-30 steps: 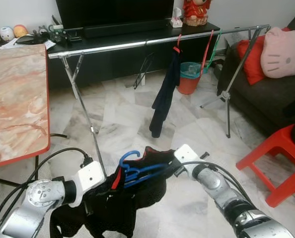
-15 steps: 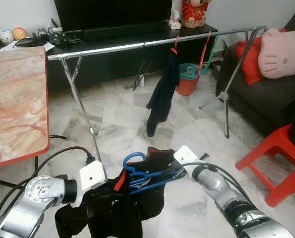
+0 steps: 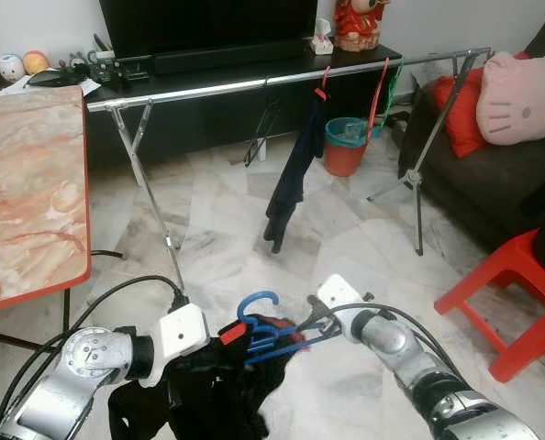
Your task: Hang hanger
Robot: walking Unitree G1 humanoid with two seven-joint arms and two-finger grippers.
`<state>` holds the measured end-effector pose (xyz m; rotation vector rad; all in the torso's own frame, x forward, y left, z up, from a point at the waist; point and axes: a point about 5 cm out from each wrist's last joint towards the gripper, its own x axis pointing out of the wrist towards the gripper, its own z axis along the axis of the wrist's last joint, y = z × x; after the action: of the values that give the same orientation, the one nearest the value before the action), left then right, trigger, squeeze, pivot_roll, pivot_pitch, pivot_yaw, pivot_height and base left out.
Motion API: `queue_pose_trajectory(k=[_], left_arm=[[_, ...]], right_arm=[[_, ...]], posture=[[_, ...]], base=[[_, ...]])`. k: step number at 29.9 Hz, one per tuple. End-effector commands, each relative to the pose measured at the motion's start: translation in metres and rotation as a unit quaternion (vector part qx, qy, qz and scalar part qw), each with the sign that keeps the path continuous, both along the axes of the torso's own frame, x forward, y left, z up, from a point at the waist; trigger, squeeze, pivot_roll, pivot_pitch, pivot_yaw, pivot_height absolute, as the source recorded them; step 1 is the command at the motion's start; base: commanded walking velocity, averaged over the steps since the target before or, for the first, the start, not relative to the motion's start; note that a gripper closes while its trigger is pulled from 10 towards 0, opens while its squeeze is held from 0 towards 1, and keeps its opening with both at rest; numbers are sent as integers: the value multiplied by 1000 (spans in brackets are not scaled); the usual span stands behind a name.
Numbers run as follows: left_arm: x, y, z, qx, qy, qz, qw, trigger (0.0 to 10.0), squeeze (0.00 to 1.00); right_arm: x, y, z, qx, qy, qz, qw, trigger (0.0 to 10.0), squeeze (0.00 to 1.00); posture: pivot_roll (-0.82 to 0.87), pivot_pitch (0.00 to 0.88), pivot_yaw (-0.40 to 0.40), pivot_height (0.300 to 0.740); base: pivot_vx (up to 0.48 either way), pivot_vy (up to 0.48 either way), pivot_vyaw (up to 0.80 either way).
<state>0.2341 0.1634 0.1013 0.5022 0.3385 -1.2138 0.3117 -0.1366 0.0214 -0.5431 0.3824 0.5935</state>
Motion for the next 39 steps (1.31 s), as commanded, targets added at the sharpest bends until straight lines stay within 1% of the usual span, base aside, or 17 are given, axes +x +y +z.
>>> queue_pose_trajectory(k=[1, 7, 8, 9, 10, 13, 15, 16, 17, 18, 21, 23, 24, 27, 28, 32, 39], left_arm=[[3, -6, 3, -6, -13, -13, 1000, 10000, 0], [-2, -10, -4, 3, -6, -19, 1000, 10000, 0], [-2, -11, -6, 3, -5, -19, 1000, 10000, 0], [-3, -12, -7, 3, -4, -20, 1000, 10000, 0], [-3, -13, -7, 2, -3, -20, 1000, 10000, 0], [-3, -17, -13, 3, 3, -19, 1000, 10000, 0], [-3, -18, -15, 6, 4, -20, 1000, 10000, 0], [-2, -19, -16, 10, 5, -21, 1000, 10000, 0], [-2, -19, -16, 10, 5, -21, 1000, 10000, 0], [-1, -20, -17, 13, 5, -21, 1000, 10000, 0], [0, -20, -17, 19, 2, -22, 1000, 10000, 0], [2, -20, -17, 21, 1, -24, 999, 10000, 0], [3, -20, -17, 21, 0, -25, 999, 10000, 0], [4, -20, -17, 25, -1, -28, 999, 10000, 0], [5, -19, -17, 26, -1, -29, 999, 10000, 0], [6, -17, -17, 27, 0, -26, 999, 10000, 0], [7, -15, -16, 28, 5, -28, 999, 10000, 0]], right_arm=[[-2, 1, -1, 5, 3, 2, 1000, 10000, 1000], [3, -9, 8, 37, 0, -1, 999, 10000, 1000], [4, -10, 9, 33, 1, 6, 999, 10000, 365], [5, -12, 12, 22, -4, 22, 1000, 10000, 0], [5, -12, 12, 19, -5, 26, 999, 10000, 0], [11, -14, 26, 46, -14, 51, 998, 10000, 0], [11, -15, 35, 38, -18, 102, 994, 10000, 0], [11, -15, 41, 45, -17, 126, 991, 10000, 0], [11, -15, 41, 45, -17, 126, 991, 10000, 0], [9, -14, 47, 53, -16, 164, 985, 10000, 0], [7, -14, 52, 59, -11, 192, 979, 10000, 0], [-1, -14, 54, 72, 25, 233, 969, 10000, 0], [-8, -14, 56, 88, 54, 266, 958, 10000, 0], [-15, -12, 59, 103, 80, 298, 946, 10000, 0], [-22, -14, 59, 105, 101, 318, 937, 10000, 0], [-35, -21, 56, 108, 152, 346, 920, 10000, 0], [-45, -27, 60, 117, 190, 361, 905, 10000, 0]], posture=[[22, 0, -39, 740], [20, 0, -31, 740], [20, 0, -31, 740], [20, 0, -31, 740], [20, 0, -31, 740], [16, 0, -28, 740], [11, 0, -23, 740], [11, 0, -23, 740], [11, 0, -23, 740], [9, 0, -21, 740], [9, 0, -20, 740], [10, 0, -19, 740], [10, 0, -19, 740], [7, 0, -14, 740], [7, 0, -14, 740], [6, 0, -17, 740], [7, 0, -19, 740]], base=[[0, 0, 0], [0, 0, 0], [0, 0, 0], [0, 0, 0], [0, 0, 0], [0, 0, 0], [0, 0, 0], [0, 0, 0], [0, 0, 0], [0, 0, 0], [0, 0, 0], [0, 0, 0], [0, 0, 0], [0, 0, 0], [0, 0, 0], [0, 0, 0], [0, 0, 0]])
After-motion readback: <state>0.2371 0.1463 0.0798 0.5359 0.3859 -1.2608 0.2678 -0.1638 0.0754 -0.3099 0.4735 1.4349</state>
